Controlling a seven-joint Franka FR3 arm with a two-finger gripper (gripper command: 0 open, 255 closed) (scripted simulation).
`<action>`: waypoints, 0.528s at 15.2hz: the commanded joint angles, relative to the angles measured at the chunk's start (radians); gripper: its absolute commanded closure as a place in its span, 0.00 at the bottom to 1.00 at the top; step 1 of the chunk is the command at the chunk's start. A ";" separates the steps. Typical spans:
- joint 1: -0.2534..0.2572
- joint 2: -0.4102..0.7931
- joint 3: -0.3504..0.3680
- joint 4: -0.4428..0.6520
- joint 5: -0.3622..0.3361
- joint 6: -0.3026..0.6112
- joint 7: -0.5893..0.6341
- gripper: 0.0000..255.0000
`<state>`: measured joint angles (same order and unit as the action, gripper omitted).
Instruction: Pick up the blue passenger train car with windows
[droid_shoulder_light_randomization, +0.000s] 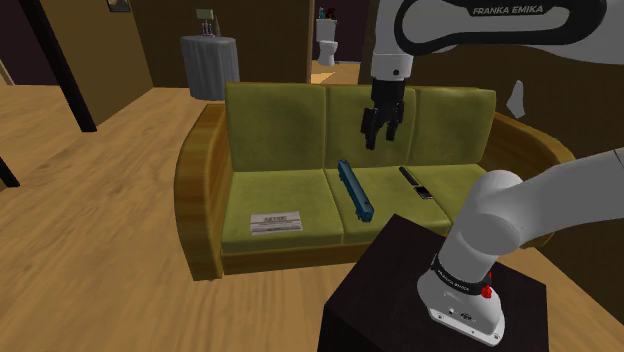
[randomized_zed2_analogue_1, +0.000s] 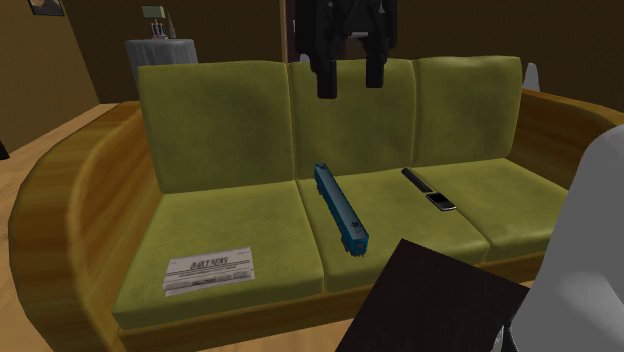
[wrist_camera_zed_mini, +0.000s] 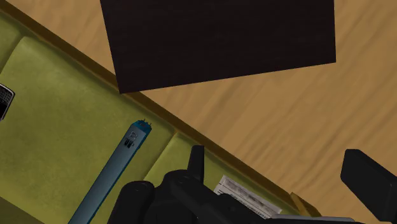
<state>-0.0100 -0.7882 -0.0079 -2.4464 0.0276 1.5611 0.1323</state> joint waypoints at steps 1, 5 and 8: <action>0.000 0.000 0.000 0.000 0.000 0.000 0.000 0.00; -0.034 0.072 -0.034 -0.054 -0.028 0.135 -0.009 0.00; -0.059 0.140 -0.061 -0.081 -0.047 0.238 -0.015 0.00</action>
<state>-0.0573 -0.6726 -0.0543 -2.5124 -0.0089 1.7552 0.1259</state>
